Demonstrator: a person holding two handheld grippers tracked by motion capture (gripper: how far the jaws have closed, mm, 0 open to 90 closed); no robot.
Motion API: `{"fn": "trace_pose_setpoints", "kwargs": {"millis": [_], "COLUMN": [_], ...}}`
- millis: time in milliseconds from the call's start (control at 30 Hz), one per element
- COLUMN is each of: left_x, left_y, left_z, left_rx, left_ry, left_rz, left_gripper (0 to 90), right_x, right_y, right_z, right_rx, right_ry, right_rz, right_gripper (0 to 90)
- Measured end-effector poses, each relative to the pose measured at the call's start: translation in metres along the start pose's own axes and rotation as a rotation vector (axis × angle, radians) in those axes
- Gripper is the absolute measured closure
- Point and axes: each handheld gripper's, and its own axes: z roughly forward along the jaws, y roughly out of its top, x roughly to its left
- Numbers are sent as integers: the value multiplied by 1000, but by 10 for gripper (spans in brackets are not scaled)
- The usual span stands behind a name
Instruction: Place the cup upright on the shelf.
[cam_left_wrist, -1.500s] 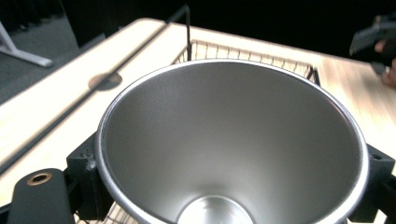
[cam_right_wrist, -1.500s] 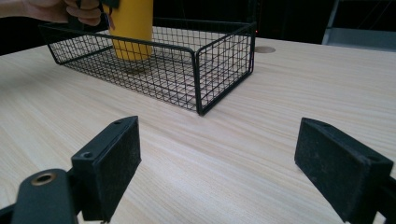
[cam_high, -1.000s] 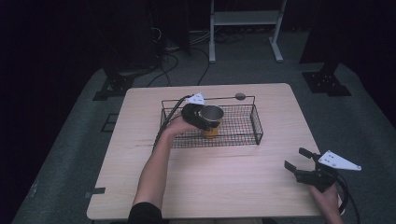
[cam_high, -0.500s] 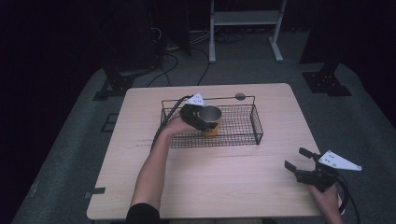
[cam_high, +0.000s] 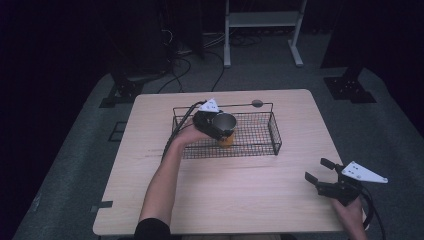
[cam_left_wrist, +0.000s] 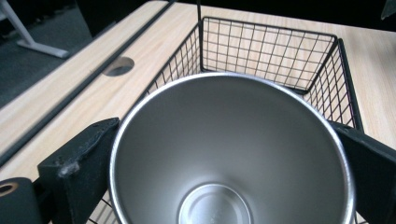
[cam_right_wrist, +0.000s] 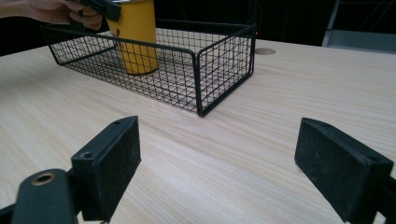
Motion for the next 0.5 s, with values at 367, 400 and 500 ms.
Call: {"fn": "trace_pose_setpoints", "kwargs": {"millis": [367, 400, 500], "left_x": [-2, -2, -2], "left_y": [8, 8, 12], "left_z": [-5, -5, -10], "left_rx": [-35, -35, -61], "left_ry": [5, 5, 22], "left_rz": [7, 7, 2], "left_gripper": [23, 23, 24], "right_x": [-1, -1, 0], "right_y": [-1, -1, 0], "right_z": [-1, -1, -1], "right_rx": [-1, -1, 0], "right_ry": [12, 12, 14], "right_rz": [1, 1, -5], "right_gripper": [133, 133, 133]}}
